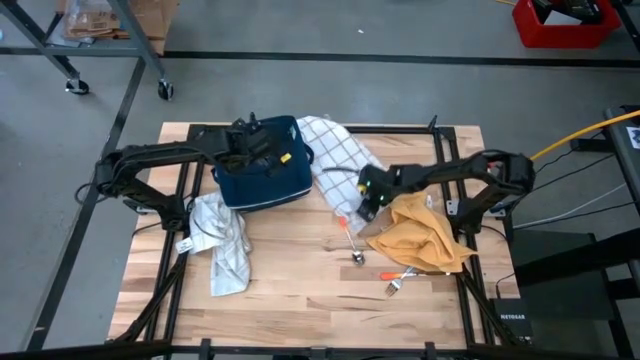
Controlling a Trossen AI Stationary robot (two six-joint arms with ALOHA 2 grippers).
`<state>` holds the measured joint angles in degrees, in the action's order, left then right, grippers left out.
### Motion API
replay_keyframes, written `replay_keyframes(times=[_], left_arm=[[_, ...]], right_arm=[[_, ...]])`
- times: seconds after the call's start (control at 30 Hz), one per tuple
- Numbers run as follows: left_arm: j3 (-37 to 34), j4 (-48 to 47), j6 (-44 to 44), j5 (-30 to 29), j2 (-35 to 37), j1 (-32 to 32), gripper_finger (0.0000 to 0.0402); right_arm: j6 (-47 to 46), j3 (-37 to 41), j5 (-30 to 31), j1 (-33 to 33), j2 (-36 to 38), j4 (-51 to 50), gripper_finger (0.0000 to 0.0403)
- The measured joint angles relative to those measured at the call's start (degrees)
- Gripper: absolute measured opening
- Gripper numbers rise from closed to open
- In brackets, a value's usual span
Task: Fold towel
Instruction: Fold the right white patterned towel
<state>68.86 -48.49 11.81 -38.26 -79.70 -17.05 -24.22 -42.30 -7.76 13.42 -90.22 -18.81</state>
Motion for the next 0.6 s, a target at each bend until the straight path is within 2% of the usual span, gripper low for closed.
replay_keyframes(times=[0.17,0.3,0.5,0.6], left_arm=[[0.0,1.4,1.0,5.6,-0.1,4.1,0.0088],[0.0,5.2,2.6,10.6,-0.2,7.0,0.0088],[0.0,11.5,2.6,12.2,-0.2,11.0,0.0088],[0.0,14.0,2.9,12.3,-0.2,12.5,0.0088]], right_arm=[[0.5,0.0,-1.5,-7.5,-0.1,7.0,0.0138],[2.3,-2.4,-1.3,-9.5,-0.1,8.4,0.0138],[7.7,-10.1,-0.3,-9.3,0.0,3.1,0.0138],[12.8,-15.2,3.5,-9.3,0.4,-3.2,0.0138]])
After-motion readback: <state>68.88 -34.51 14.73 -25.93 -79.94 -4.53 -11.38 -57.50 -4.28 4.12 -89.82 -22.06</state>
